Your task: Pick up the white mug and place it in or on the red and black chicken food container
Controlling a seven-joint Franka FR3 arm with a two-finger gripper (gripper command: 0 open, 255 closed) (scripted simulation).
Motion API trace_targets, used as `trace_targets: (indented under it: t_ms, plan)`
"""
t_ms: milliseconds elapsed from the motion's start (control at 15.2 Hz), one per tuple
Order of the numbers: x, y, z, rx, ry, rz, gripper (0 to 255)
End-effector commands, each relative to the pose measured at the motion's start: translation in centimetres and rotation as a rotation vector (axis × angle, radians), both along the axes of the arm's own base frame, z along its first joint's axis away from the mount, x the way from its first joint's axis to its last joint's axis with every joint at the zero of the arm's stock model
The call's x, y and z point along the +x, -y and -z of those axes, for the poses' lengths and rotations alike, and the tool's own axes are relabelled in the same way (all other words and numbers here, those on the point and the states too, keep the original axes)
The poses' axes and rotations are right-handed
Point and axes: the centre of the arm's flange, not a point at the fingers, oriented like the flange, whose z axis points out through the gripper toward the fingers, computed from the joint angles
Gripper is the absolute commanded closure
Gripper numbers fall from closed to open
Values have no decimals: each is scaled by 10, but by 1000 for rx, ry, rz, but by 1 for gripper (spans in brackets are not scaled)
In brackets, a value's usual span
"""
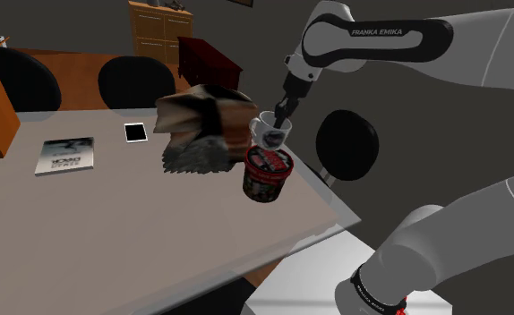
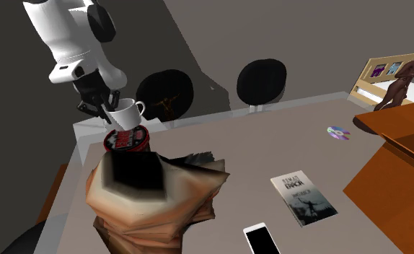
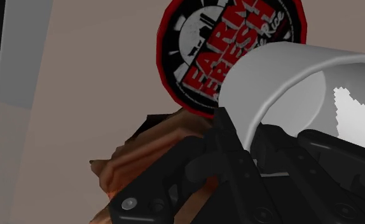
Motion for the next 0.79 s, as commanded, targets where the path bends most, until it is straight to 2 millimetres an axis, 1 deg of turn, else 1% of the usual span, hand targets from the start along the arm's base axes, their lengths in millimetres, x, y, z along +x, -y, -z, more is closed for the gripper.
trace_targets:
  t_ms: [0, 594, 726]
  plan:
    - [0, 2, 10, 0, 0, 0, 255]
    - [0, 2, 59, 0, 0, 0, 255]
    - [0, 2, 59, 0, 0, 0, 255]
